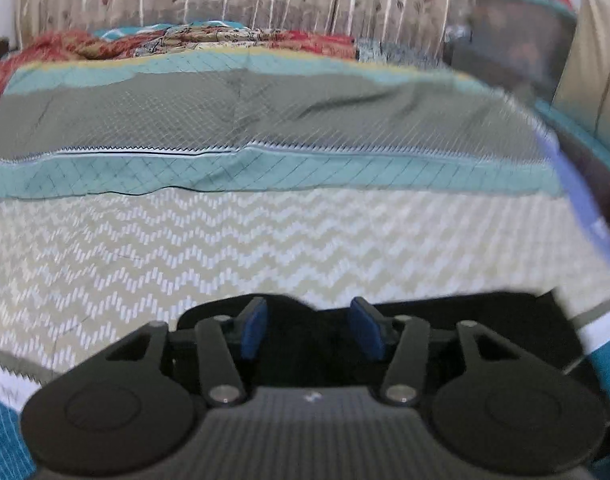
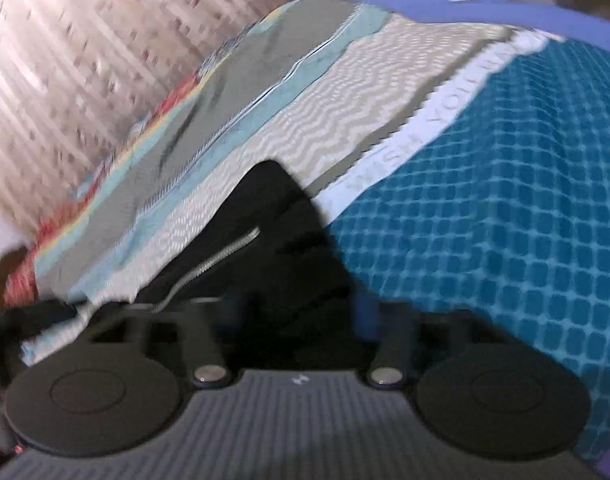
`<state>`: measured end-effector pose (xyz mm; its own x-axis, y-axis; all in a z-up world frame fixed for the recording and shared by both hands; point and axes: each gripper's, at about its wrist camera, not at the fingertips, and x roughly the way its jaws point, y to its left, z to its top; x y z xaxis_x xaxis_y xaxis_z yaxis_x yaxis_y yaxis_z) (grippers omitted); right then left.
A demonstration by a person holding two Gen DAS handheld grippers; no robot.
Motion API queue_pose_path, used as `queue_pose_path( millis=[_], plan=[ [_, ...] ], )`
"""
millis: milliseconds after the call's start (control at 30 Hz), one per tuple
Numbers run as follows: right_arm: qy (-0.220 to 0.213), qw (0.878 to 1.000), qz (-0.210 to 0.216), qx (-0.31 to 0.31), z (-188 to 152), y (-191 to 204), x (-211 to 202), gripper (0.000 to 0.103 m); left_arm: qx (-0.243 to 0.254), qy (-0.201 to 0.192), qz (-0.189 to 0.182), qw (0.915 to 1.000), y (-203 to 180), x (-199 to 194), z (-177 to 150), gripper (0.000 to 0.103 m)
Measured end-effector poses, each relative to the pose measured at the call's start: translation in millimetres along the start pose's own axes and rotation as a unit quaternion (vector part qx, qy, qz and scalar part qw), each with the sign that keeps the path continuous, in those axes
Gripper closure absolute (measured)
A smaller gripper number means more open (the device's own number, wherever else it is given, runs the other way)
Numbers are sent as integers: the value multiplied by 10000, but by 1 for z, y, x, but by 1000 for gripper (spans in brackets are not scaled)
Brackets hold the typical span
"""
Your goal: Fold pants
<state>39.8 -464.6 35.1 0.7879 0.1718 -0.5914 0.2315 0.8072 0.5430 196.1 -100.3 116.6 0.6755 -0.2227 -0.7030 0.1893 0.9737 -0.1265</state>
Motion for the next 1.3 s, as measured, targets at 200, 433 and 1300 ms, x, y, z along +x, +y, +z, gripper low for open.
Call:
queue_pose_path(
  millis=[200,433,1300],
  plan=[
    [-429,9898,131,-1349,-22,79,-36,89,1124,132,-729,9909,-81,-33,3,8],
    [-558,9596,85,-2757,-64,141,-45,89,2137,298,-959,9717,-144,-24,-24,16],
    [-222,8972,1558,-4127,-125,265,-35,96,112,-366,-1329,9904,57,-69,-12,91]
  ],
)
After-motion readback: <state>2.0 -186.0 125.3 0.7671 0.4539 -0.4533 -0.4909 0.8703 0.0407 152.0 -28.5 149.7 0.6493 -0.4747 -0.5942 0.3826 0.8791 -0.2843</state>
